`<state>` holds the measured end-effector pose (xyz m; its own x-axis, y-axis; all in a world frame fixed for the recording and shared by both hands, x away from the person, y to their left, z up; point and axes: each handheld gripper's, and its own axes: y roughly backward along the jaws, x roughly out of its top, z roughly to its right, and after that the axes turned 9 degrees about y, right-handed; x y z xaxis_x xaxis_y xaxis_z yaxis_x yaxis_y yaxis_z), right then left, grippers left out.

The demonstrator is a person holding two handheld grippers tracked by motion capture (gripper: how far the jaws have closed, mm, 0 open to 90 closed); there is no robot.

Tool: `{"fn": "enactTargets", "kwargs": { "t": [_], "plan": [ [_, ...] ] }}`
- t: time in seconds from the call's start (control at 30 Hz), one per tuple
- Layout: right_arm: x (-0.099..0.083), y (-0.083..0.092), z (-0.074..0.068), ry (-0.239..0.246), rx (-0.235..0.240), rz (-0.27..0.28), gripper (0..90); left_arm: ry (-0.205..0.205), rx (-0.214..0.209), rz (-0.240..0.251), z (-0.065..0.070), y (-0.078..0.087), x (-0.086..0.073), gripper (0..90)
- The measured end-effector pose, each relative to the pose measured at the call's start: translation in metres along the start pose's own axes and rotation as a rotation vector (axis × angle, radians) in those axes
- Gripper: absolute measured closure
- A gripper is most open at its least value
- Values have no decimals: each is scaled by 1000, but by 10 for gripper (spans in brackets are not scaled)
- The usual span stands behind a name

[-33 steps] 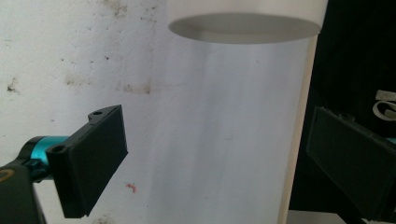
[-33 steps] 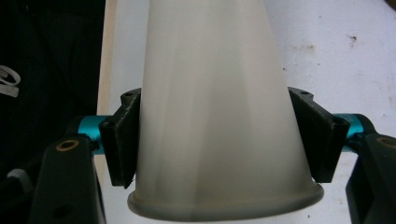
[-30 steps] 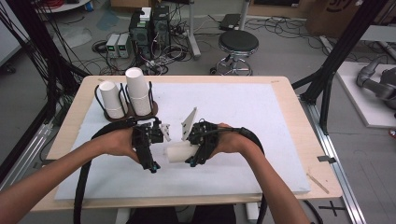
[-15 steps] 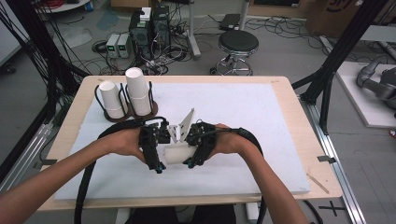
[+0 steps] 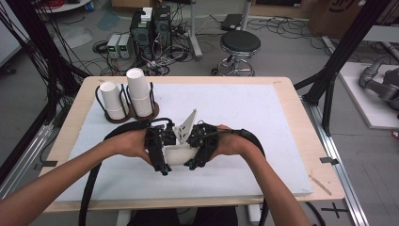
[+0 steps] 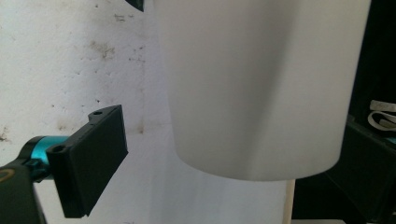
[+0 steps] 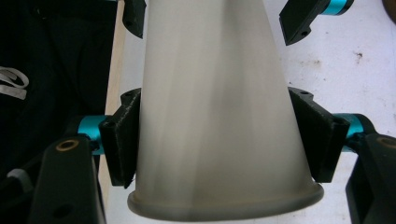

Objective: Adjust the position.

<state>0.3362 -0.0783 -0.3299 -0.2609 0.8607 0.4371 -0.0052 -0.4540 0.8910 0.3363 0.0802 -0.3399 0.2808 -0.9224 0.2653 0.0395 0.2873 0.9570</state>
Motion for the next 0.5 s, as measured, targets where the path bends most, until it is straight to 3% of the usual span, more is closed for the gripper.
{"fn": "enactTargets", "kwargs": {
  "t": [0.07,0.13,0.3,0.5],
  "plan": [
    [0,1,0,0,-2,1,276,2,-17,11,-1,0,0,53],
    [0,1,-1,-6,2,2,276,-36,-34,-2,-4,3,-1,175],
    [0,1,0,-7,4,2,276,-22,-45,23,-3,2,-1,174],
    [1,-1,1,-1,4,-2,276,-50,-50,12,-2,3,1,184]
  ]
}}
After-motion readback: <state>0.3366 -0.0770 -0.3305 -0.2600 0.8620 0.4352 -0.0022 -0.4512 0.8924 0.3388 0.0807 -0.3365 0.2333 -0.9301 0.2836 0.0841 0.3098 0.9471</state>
